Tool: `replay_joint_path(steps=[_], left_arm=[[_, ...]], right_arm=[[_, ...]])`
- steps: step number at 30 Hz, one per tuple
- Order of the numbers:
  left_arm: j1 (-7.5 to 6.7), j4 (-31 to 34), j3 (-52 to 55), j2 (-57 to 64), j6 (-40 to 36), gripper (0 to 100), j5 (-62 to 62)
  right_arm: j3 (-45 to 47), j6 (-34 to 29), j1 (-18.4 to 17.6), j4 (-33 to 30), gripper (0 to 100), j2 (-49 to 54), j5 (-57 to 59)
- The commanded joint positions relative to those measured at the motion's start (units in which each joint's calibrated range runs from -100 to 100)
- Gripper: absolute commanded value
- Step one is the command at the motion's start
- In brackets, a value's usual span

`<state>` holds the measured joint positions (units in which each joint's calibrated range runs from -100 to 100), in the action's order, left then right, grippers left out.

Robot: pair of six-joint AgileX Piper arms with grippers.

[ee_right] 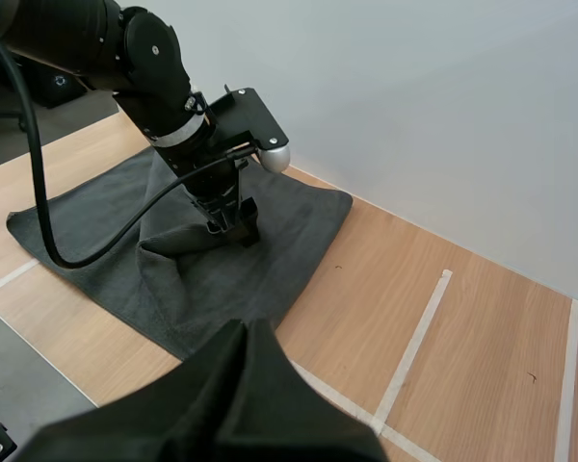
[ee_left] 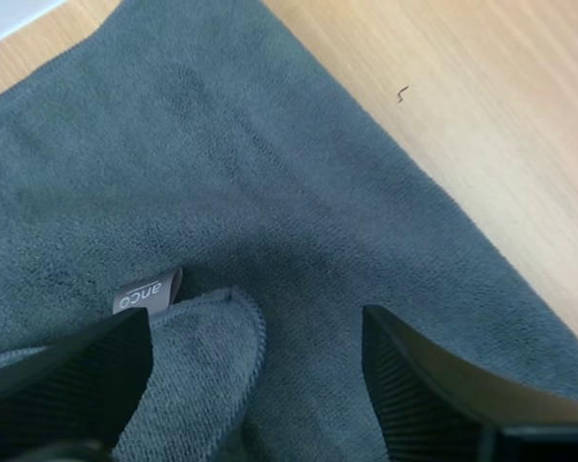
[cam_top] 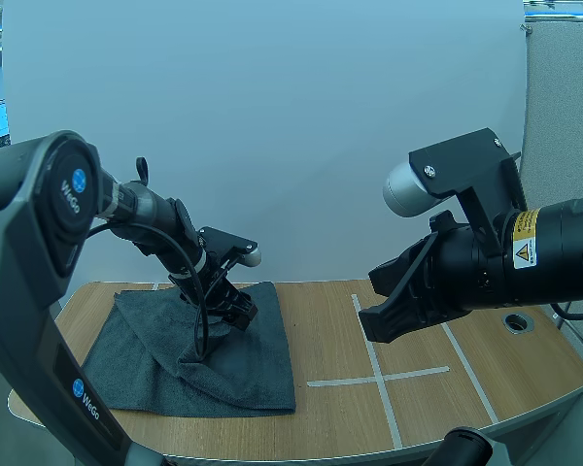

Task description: Fold the towel

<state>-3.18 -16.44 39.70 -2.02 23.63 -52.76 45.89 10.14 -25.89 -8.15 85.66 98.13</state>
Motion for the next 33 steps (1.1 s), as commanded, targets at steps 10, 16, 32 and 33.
replay_joint_path(steps=[10,16,32,33], left_arm=[[-2.74,9.2,-2.0,-0.9,-8.4,100,-0.3],[-2.74,8.9,-2.0,-1.1,-8.6,100,-2.4],[-2.92,7.3,-2.0,-1.1,-8.6,88,-2.7],[-2.92,7.3,-2.0,-1.1,-8.6,86,-2.7]], right_arm=[[0.0,0.3,0.5,0.1,0,0.6,0.1],[0.0,0.3,0.5,0.1,0,0.6,0.1],[0.0,0.3,0.5,0.1,0,0.6,0.1],[0.0,0.3,0.5,0.1,0,0.6,0.1]])
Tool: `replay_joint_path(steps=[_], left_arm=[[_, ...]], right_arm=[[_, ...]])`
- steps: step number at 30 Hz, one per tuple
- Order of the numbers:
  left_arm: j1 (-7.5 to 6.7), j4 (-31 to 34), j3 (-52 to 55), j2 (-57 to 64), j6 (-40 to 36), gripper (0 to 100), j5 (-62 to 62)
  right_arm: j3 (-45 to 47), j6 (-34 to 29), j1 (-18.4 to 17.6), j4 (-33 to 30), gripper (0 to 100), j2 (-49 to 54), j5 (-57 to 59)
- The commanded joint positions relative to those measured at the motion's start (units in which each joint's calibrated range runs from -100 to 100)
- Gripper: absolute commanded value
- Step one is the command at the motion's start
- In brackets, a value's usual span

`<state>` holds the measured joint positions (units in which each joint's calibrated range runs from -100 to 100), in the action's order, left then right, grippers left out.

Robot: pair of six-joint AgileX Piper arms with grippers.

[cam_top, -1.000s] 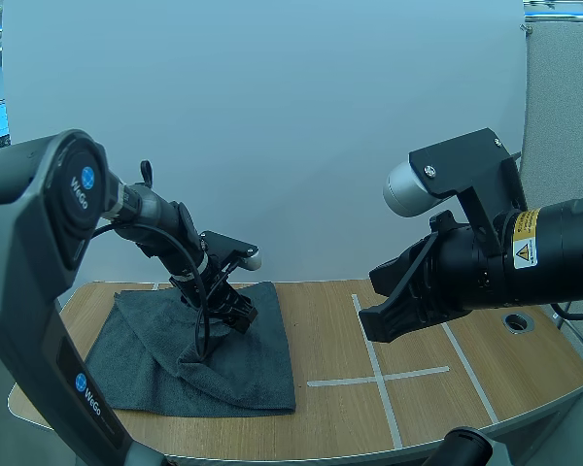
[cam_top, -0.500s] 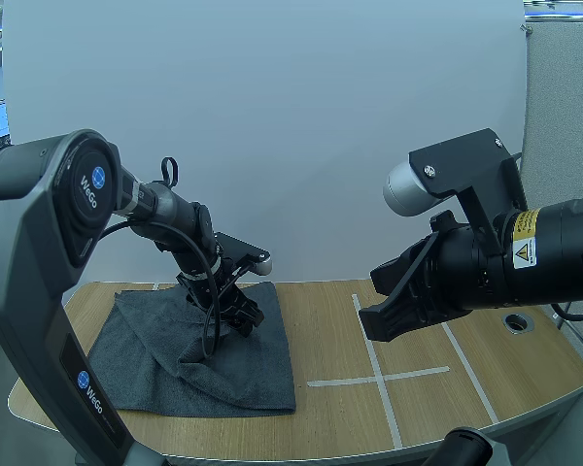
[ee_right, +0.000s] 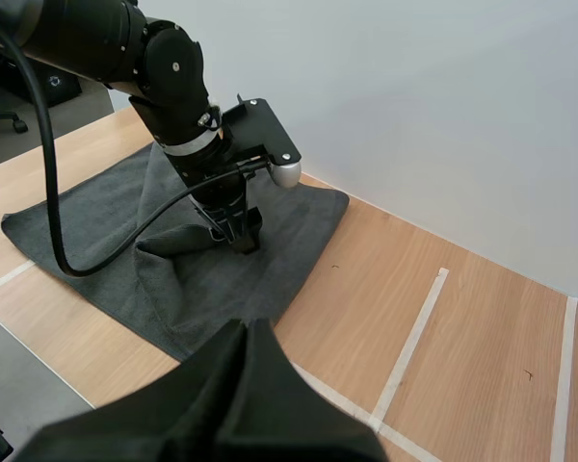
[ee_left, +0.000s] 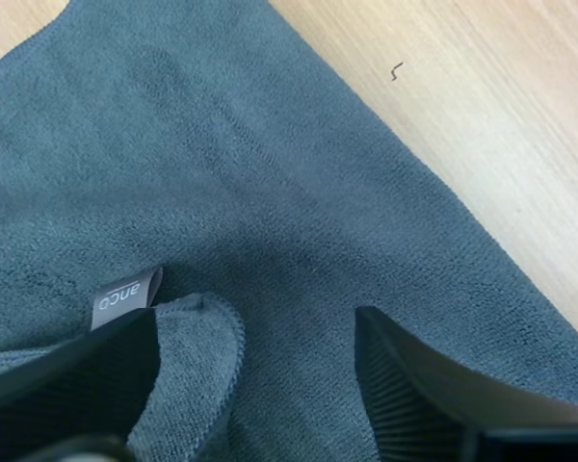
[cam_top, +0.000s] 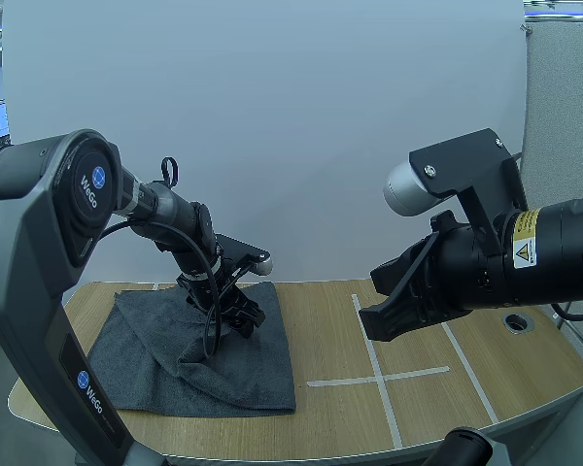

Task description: Fold the towel

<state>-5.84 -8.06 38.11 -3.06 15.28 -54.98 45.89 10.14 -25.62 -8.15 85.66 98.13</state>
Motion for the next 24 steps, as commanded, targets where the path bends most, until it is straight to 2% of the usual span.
replay_joint_path(steps=[1,12,24], left_arm=[[-0.26,-1.1,-0.4,0.0,-0.3,84,-0.3],[-0.26,-1.0,-0.4,0.0,-0.3,63,-0.1],[-0.26,0.2,-0.4,0.0,-0.3,60,2.9]], right_arm=[[0.0,0.3,0.2,0.1,0,0.6,0.1],[0.0,0.3,0.2,0.0,0,0.6,0.1],[0.0,0.3,0.2,-0.2,0,0.6,0.2]])
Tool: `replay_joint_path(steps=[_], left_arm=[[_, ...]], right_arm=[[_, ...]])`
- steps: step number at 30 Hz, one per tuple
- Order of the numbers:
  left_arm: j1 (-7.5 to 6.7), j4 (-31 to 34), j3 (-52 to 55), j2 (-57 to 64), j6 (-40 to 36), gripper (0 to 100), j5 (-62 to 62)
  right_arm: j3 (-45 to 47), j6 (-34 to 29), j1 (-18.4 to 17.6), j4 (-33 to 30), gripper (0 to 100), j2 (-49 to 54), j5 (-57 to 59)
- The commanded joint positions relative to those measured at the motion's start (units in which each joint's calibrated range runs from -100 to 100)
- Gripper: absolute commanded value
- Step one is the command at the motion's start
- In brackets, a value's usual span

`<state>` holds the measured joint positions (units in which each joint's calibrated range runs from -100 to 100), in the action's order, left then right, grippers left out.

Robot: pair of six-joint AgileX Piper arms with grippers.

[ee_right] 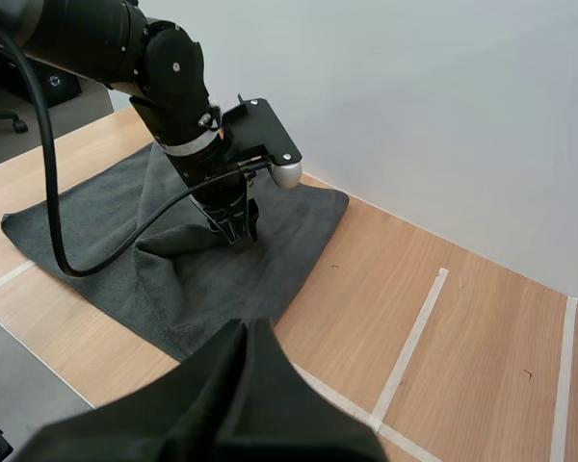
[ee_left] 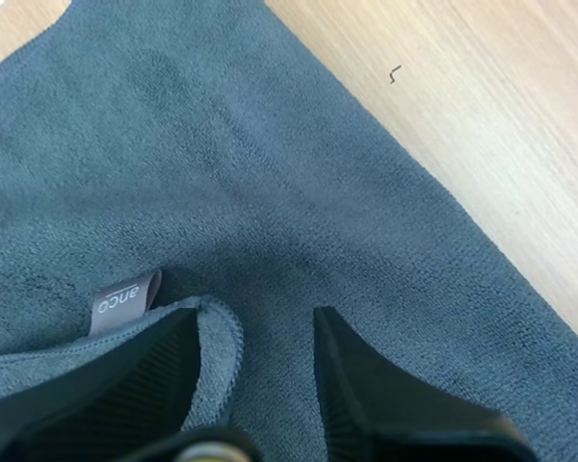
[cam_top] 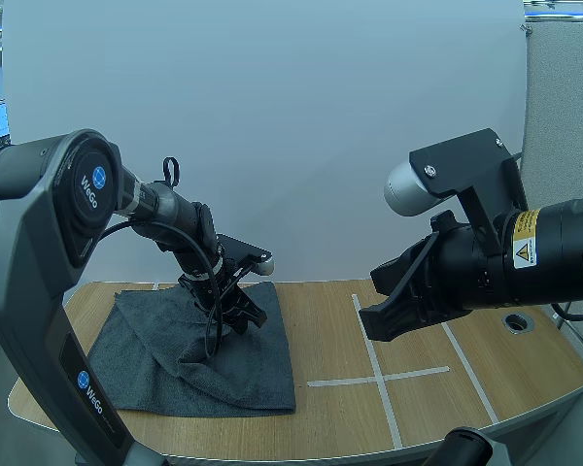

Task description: Fold the towel

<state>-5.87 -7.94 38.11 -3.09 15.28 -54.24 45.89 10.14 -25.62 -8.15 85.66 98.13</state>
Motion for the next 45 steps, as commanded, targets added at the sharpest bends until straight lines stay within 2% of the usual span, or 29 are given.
replay_joint_path(steps=[1,25,28,33,45], left_arm=[[-0.23,0.1,-0.4,0.0,-0.3,60,2.7],[-0.23,1.8,-0.4,-3.0,-1.0,60,4.4],[-0.23,2.3,-0.4,-3.0,-1.5,50,4.4],[-0.23,2.5,-0.4,-2.4,-1.7,0,3.9],[-0.23,4.0,-0.4,4.1,-2.6,0,1.6]], right_arm=[[0.0,0.3,0.2,-0.2,0,0.6,0.2],[0.0,0.3,0.2,-0.2,0,0.6,0.2],[0.0,0.3,0.2,-0.2,0,0.6,0.2],[0.0,0.3,0.2,-0.2,0,0.6,0.2],[0.0,0.3,0.2,-0.2,0,0.6,0.2]])
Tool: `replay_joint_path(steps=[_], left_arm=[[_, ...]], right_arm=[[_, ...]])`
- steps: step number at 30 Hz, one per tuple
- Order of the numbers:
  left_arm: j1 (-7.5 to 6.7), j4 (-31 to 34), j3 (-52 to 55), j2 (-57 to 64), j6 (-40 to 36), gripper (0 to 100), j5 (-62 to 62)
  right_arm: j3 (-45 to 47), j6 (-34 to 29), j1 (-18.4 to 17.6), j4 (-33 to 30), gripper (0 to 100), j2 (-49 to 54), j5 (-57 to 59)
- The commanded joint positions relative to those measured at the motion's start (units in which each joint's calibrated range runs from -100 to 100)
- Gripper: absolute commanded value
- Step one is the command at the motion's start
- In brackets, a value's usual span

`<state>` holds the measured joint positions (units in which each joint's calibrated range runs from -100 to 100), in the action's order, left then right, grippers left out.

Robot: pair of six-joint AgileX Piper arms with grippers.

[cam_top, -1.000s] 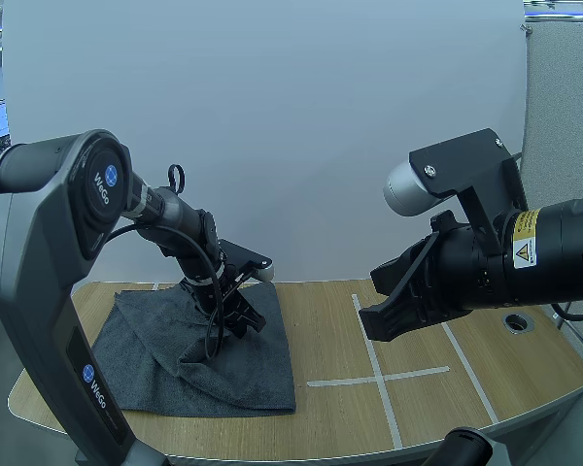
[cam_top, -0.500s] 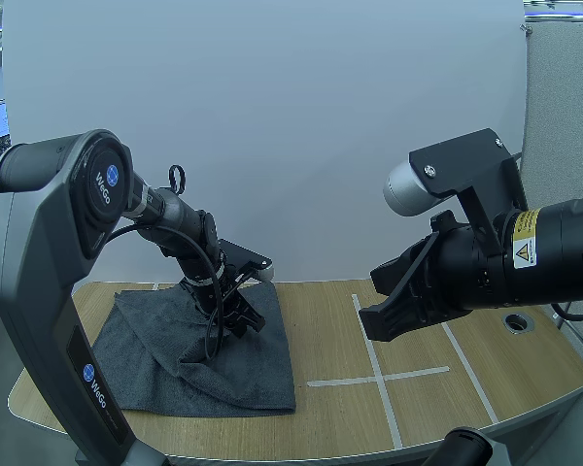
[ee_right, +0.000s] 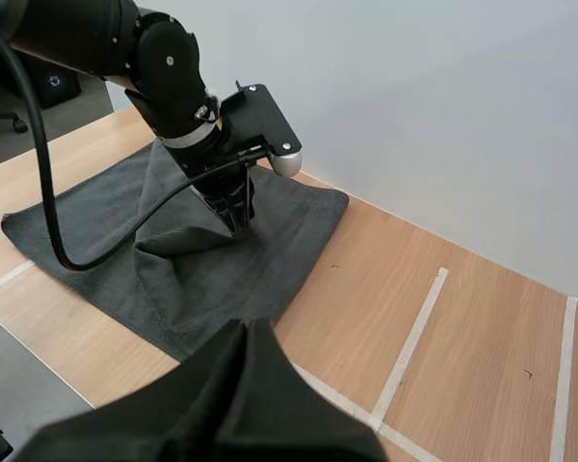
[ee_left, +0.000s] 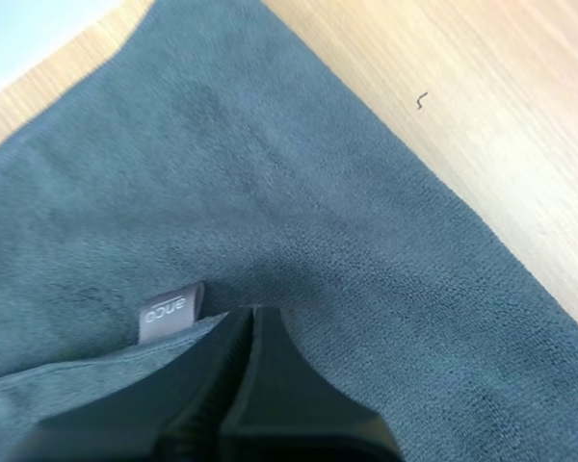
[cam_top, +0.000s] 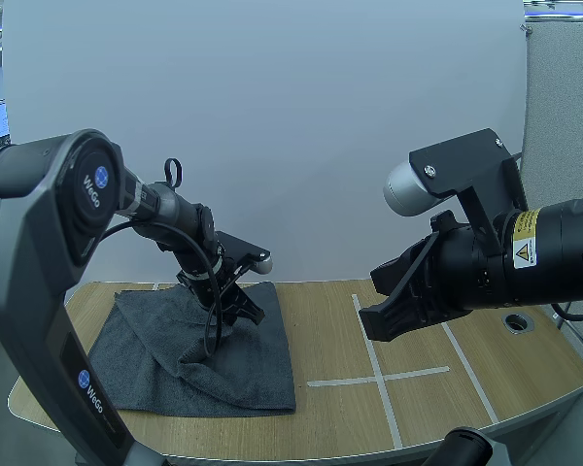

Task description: Fold the towel

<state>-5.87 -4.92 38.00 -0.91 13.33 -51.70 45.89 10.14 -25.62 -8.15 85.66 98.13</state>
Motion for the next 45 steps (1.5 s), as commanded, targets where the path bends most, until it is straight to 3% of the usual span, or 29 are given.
replay_joint_path(steps=[1,6,8,10,11,15,16,19,23,30,45], left_arm=[[-0.23,1.4,-0.3,2.5,-1.3,0,-1.1],[-0.23,2.5,-0.3,4.1,-1.4,0,-0.1],[-0.23,2.5,-0.3,3.3,-1.2,5,0.2],[-0.23,2.5,-0.3,2.2,0.3,19,0.2],[-0.23,2.5,-0.3,1.6,1.4,31,0.2],[-0.23,2.5,-0.4,-0.1,7.4,93,0.6],[-0.23,2.5,-0.5,-0.3,8.2,100,0.7],[-0.23,1.5,-1.7,-0.9,9.3,98,0.0],[-0.23,-2.5,-3.2,-1.8,10.4,80,-0.3],[-0.23,-3.3,-4.3,-5.6,10.3,91,-1.0],[-0.23,-1.3,-4.3,-9.3,9.6,91,3.4]], right_arm=[[0.0,0.3,0.2,-0.2,0,0.6,0.2],[0.0,0.3,0.2,-0.2,0,0.6,0.2],[0.0,0.3,0.2,-0.2,0,0.6,0.2],[0.0,0.3,0.2,-0.2,0,0.6,0.2],[0.0,0.3,0.2,-0.2,0,0.6,0.2],[0.0,0.3,0.2,-0.2,0,0.6,0.2],[0.0,0.3,0.2,-0.2,0,0.6,0.2],[0.0,0.3,0.2,-0.2,0,0.6,0.2],[0.0,0.3,0.2,-0.2,0,0.6,0.2],[0.0,0.3,0.7,-0.3,0,0.6,0.2],[0.0,0.3,0.7,-0.3,0,0.6,0.2]])
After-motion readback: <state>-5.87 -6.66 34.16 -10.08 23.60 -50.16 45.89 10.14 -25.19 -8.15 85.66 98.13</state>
